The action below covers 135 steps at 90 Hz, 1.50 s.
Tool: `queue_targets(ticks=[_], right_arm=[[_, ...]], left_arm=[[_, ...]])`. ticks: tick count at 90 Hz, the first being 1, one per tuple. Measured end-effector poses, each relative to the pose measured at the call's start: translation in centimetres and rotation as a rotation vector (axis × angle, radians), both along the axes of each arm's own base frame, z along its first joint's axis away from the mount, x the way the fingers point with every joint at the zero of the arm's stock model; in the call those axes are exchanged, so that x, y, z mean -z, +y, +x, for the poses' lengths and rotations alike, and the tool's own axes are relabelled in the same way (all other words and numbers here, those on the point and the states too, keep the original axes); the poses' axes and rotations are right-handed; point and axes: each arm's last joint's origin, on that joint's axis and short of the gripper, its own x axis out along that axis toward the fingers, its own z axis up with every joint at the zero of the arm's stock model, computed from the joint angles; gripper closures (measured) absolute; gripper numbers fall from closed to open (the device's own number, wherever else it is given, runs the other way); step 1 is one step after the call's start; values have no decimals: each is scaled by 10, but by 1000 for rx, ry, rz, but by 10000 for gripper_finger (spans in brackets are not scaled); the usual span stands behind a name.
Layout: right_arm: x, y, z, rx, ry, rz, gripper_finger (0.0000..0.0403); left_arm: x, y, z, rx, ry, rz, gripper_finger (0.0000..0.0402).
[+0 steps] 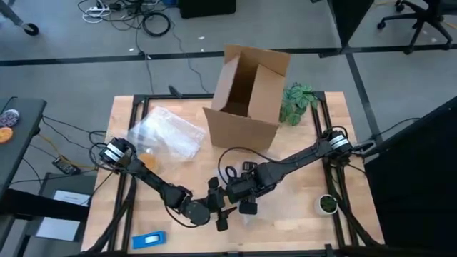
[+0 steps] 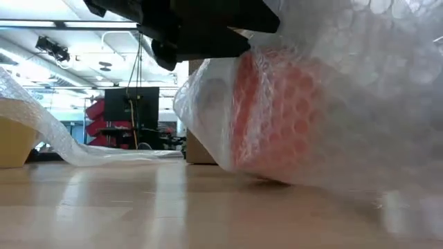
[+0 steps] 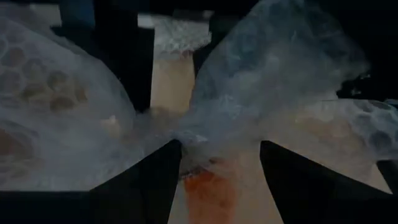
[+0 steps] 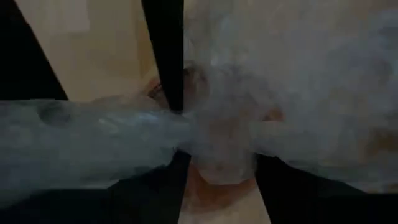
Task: Wrap mug
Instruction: Wrap the orange mug with transparent bubble wrap
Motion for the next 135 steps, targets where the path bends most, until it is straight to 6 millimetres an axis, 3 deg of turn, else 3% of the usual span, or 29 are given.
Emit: queue_targets(ticks=[31, 47, 64, 83, 114, 135], right_arm=[[-12, 10, -1, -8, -46, 18, 245], [8, 11, 0, -15, -39, 40, 245], [31, 1, -3, 5, 13, 41, 245], [35, -2, 0, 8, 3, 46, 245], [10, 2, 4, -12, -4, 69, 288], [-17, 1, -2, 3, 38, 51, 310]], left_arm=[[8, 1, -3, 6, 80, 39, 193], [5, 1, -4, 18, 92, 64, 193], [-14, -4, -15, 50, 68, 106, 193], [-31, -4, -17, 22, -7, 103, 193], [0, 14, 6, -15, 45, 111, 193], [3, 19, 9, -17, 63, 115, 193]])
